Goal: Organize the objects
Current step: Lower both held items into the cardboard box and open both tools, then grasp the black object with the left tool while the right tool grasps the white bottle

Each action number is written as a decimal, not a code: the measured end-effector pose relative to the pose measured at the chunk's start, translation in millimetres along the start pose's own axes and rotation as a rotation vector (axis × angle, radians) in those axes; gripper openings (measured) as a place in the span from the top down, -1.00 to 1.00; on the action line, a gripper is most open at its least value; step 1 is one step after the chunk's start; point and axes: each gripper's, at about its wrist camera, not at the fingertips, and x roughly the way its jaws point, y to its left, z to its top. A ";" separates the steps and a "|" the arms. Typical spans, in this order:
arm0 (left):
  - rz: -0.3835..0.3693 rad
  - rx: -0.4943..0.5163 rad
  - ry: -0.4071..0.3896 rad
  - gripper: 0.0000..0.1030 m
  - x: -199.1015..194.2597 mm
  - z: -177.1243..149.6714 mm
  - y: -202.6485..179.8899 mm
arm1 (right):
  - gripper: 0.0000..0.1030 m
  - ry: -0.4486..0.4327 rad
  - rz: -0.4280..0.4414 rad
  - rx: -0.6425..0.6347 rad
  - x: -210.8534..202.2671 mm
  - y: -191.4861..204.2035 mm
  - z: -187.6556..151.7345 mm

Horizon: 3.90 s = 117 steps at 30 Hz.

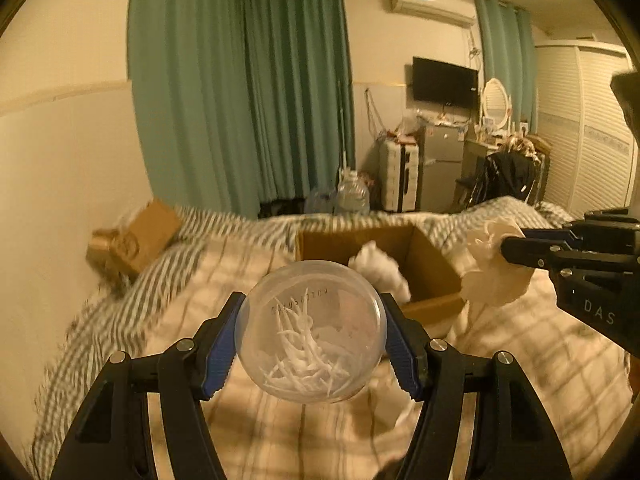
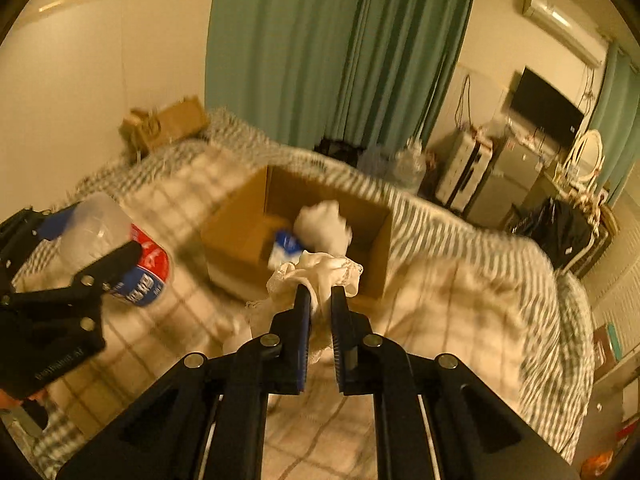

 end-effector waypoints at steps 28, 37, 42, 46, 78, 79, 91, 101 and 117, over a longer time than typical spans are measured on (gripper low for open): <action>-0.060 0.046 0.121 -0.30 189.8 25.9 -19.3 | 0.83 0.071 -0.004 0.077 182.6 -51.2 82.1; -0.109 0.011 0.160 -0.47 191.4 21.0 -19.0 | 0.20 0.082 0.048 0.139 189.9 -60.8 70.5; -0.099 0.017 0.140 -0.82 166.9 30.4 -13.9 | -0.32 0.036 0.023 0.193 157.5 -71.4 76.2; -0.095 0.012 0.156 -0.83 137.7 37.7 -7.7 | -0.41 0.004 -0.016 0.177 114.9 -69.8 78.8; 0.015 -0.089 0.270 -0.85 0.5 -117.3 44.3 | -0.56 0.147 0.050 0.078 0.8 62.1 -93.2; 0.017 -0.090 0.285 -0.85 4.6 -122.7 44.4 | -0.56 0.180 0.057 0.083 9.1 65.1 -98.5; 0.004 -0.134 0.296 -0.85 6.1 -130.9 53.1 | -0.56 0.274 0.152 -0.007 18.3 102.7 -123.7; 0.001 -0.112 0.298 -0.85 1.9 -131.2 49.8 | 0.34 0.376 0.125 -0.025 27.8 107.5 -142.6; -0.178 0.046 0.397 -0.85 11.3 -139.1 -22.4 | 0.82 0.207 0.028 0.084 -5.0 47.2 -125.3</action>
